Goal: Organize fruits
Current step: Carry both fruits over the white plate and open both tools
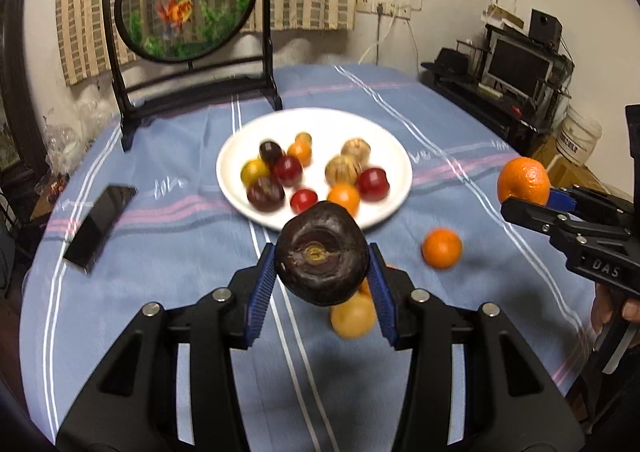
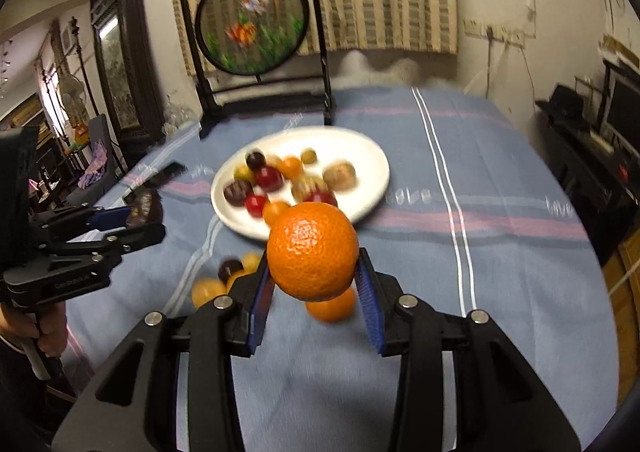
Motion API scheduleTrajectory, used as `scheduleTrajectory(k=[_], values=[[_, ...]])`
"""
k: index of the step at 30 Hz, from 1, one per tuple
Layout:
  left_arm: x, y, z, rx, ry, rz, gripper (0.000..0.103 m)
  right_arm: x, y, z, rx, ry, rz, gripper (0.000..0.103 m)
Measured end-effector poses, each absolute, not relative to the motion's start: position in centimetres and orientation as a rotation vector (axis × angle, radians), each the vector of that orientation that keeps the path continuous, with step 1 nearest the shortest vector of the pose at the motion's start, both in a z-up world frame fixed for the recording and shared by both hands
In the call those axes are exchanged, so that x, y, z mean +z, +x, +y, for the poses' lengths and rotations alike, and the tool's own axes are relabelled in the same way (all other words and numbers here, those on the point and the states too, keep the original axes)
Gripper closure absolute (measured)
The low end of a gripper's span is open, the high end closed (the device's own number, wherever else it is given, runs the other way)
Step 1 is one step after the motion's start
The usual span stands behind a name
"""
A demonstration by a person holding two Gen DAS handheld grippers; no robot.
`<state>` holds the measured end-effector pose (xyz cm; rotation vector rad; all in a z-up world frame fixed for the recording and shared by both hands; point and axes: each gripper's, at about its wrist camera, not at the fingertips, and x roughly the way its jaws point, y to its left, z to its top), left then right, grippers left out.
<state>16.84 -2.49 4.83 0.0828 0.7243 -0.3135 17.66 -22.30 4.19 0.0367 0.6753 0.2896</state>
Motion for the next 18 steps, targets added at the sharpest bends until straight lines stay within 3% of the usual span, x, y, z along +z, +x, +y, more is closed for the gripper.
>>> scheduleTrajectory(k=[7,18], values=[[5.8,21.2,-3.8,-0.321,0.094,0.731,0.057,5.7,21.8,-21.3,0.329,0.029,0.648,0.062],[3.0,28.6,-5.2,-0.305,0.070,0.811,0.057,2.8,29.9,-19.8,0.313,0.021,0.729,0.063]])
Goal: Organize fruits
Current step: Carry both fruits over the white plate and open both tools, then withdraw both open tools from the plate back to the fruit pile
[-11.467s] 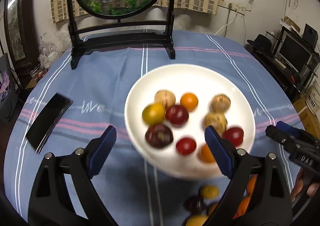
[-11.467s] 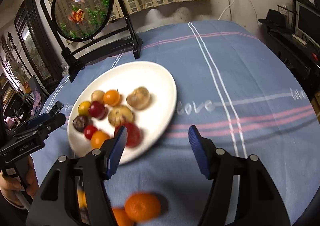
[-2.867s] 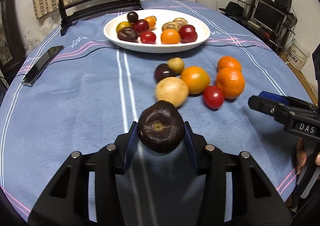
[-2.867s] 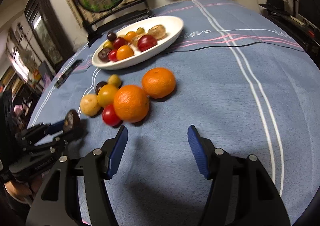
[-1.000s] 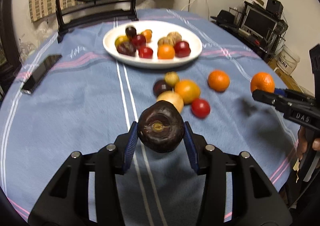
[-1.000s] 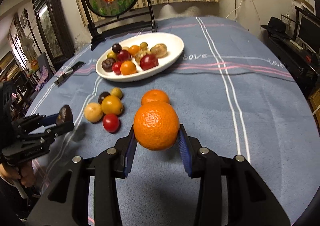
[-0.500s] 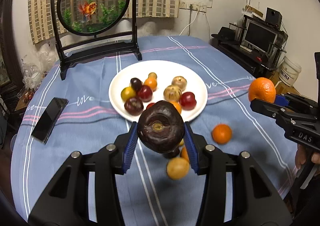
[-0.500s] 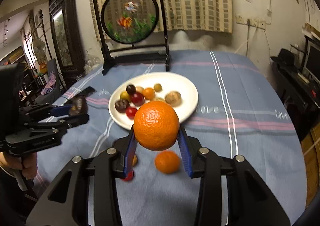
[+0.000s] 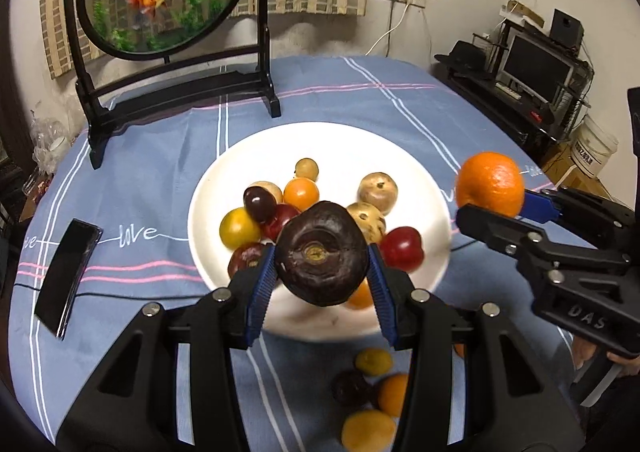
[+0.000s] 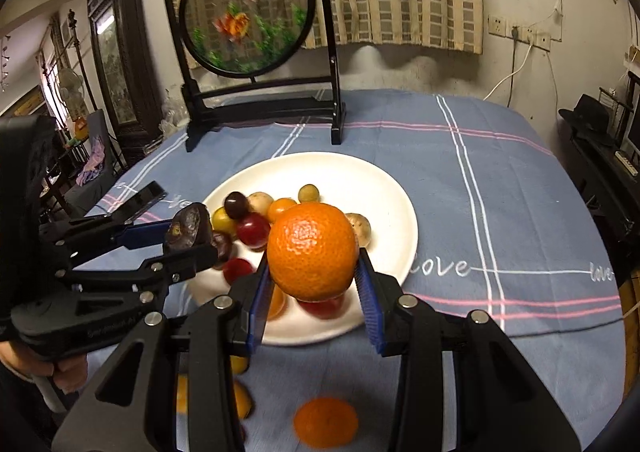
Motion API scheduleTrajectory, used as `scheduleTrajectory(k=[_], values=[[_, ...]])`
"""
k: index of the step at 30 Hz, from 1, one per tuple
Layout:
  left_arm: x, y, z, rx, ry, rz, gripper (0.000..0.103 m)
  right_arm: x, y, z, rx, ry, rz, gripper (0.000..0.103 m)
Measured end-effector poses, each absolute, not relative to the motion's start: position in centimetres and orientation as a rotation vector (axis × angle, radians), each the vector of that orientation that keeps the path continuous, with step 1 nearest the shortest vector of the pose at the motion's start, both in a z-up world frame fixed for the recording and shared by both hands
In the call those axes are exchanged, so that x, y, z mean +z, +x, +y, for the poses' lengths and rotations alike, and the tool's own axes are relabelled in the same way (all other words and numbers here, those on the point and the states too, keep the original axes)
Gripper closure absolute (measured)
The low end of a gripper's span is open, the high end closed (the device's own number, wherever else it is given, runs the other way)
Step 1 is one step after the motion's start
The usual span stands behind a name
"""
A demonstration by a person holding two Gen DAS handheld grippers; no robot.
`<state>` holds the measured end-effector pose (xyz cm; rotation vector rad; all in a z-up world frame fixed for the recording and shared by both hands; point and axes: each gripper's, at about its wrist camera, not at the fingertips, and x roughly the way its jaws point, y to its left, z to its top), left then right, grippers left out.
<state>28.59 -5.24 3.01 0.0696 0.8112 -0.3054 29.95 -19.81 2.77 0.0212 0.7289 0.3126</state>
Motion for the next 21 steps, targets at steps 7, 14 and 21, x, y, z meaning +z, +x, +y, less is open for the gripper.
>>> scheduleTrajectory(k=[7,14,21], values=[[0.9,32.4,-5.6,-0.258,0.090,0.861,0.057,0.1,34.4,-18.3,0.296,0.015,0.802,0.063],[-0.7,34.6,-4.3,-0.206,0.031,0.904,0.042,-1.5,36.3,-17.8,0.287,0.033,0.849,0.061],[1.4,32.9,-3.2,-0.200,0.025,0.832,0.026,-0.5,34.9,-19.4,0.266,0.098,0.796,0.044]])
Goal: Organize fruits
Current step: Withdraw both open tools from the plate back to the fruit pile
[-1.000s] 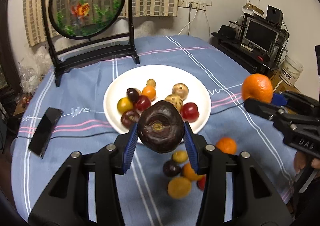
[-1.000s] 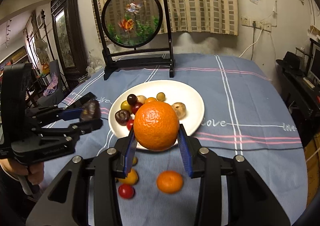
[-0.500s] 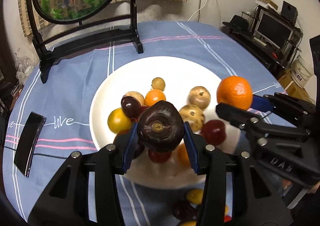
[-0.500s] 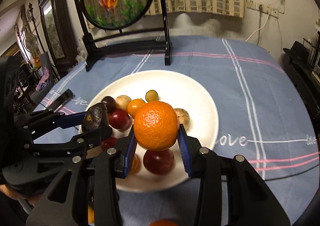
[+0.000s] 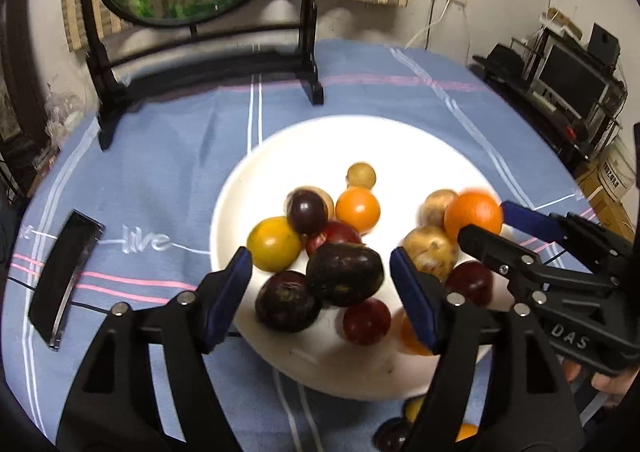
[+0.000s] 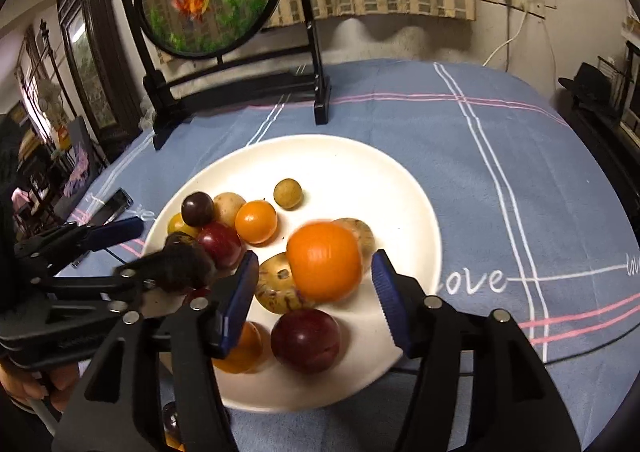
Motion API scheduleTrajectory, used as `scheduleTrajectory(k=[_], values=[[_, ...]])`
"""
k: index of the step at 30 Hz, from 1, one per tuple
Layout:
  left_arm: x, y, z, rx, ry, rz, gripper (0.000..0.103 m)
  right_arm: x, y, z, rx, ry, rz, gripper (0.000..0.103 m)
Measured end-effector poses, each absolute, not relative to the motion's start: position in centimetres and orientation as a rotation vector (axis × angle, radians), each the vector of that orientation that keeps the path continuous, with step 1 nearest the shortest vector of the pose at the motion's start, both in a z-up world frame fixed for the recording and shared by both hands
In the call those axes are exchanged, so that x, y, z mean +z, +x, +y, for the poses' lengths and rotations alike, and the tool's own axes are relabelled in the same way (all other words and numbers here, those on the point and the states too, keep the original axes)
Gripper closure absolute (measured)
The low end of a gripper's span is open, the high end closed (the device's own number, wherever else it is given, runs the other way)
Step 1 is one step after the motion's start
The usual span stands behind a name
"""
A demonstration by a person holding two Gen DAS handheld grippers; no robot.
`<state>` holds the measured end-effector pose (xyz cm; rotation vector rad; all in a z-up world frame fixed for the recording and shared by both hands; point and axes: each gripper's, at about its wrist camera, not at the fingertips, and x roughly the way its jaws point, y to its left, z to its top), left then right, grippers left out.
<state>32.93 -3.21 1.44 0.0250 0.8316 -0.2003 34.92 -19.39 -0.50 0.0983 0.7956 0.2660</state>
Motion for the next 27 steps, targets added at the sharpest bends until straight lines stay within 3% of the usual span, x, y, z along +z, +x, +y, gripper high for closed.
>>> scheduleTrajectory(k=[8,19,27], values=[[3.8,27.6,-1.6,-0.211,-0.006,0.745,0.014,-0.2,30.2,-22.9,0.227,0.240,0.786,0.039],[-0.4,20.1,-0.5,-0.186,-0.021,0.806,0.013,-1.2,20.5,-24.7,0.196,0.242,0.755,0.039],[-1.8,16.9,-0.1,-0.196,-0.024,0.845,0.012,-4.4,17.0,-25.7,0.162,0.256,0.838,0.039]])
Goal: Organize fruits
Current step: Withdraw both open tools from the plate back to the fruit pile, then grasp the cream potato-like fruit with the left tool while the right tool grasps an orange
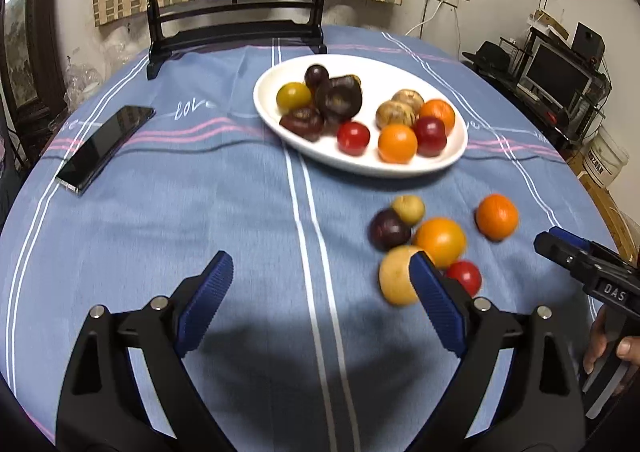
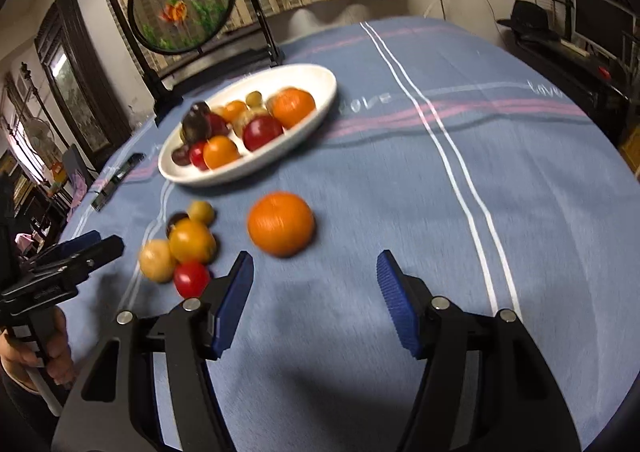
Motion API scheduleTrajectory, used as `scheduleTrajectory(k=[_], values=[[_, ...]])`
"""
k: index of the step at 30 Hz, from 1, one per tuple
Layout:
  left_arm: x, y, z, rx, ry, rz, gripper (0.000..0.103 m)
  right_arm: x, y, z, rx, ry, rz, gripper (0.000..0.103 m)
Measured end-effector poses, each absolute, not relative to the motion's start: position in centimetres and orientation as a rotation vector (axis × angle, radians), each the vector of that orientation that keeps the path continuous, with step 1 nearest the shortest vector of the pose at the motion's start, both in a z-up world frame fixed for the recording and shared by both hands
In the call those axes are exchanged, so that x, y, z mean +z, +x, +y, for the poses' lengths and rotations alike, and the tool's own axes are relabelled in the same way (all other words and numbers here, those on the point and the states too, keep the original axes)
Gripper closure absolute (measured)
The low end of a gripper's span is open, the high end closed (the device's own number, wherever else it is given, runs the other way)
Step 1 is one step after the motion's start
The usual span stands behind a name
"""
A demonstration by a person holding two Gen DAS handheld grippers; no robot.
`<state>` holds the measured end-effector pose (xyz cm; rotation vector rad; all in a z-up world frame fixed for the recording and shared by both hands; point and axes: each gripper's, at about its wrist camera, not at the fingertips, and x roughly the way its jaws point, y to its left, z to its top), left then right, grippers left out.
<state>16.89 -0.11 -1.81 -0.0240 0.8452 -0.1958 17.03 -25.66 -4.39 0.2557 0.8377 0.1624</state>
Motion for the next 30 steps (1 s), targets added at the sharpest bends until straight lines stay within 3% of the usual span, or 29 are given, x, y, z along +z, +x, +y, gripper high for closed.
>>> scheduleTrajectory(k=[12,27,29,30], values=[[-3.2,14.2,-1.3,-0.227,0.022,0.883,0.011,-4.9,15.4,-25.5,0.152,0.248,0.848,0.039],[-4.7,16.7,-4.0,-0.256,0.083,0.935,0.012,-5.7,15.7,-25.8,0.161,0.287,0.893,0.037],[-4.8,17.1,-4.3,-0.255,0.088,0.938,0.018,-5.7,15.7,-25.8,0.164,0.288,0.893,0.036],[-4.9,17.3,-4.4,-0.256,0.088,0.942,0.030,-5.7,15.7,-25.8,0.165,0.290,0.893,0.036]])
